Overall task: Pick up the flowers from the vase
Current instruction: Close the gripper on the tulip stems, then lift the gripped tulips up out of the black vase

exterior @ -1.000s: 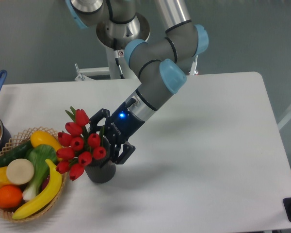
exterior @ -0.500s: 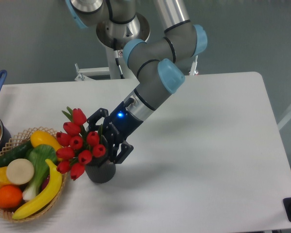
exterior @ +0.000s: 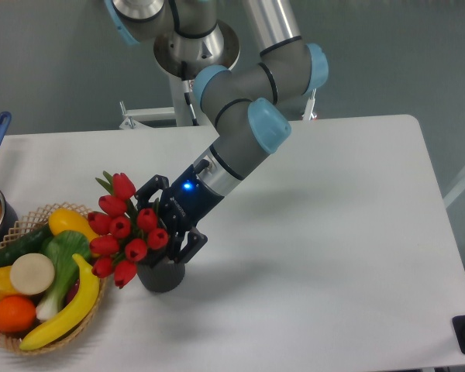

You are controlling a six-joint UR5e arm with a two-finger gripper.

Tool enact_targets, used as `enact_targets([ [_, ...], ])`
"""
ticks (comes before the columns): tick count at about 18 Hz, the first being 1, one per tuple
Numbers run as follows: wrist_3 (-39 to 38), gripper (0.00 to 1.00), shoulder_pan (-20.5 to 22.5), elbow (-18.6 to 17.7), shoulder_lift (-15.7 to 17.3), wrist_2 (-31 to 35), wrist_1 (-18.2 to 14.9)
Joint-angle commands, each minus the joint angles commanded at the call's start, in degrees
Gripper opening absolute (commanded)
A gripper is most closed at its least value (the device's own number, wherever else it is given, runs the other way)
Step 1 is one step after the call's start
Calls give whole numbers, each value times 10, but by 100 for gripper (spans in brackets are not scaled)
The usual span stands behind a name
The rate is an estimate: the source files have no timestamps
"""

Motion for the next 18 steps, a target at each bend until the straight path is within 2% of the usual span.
enact_targets([
  [2, 0, 59, 0, 0, 0, 0, 0],
  [5, -1, 43, 0, 0, 0, -2, 0],
  [6, 0, 41, 0, -1, 0, -2, 0],
  [11, 1, 40, 5, -11, 4, -4, 1],
  [18, -1, 41, 15, -23, 30, -54, 0],
])
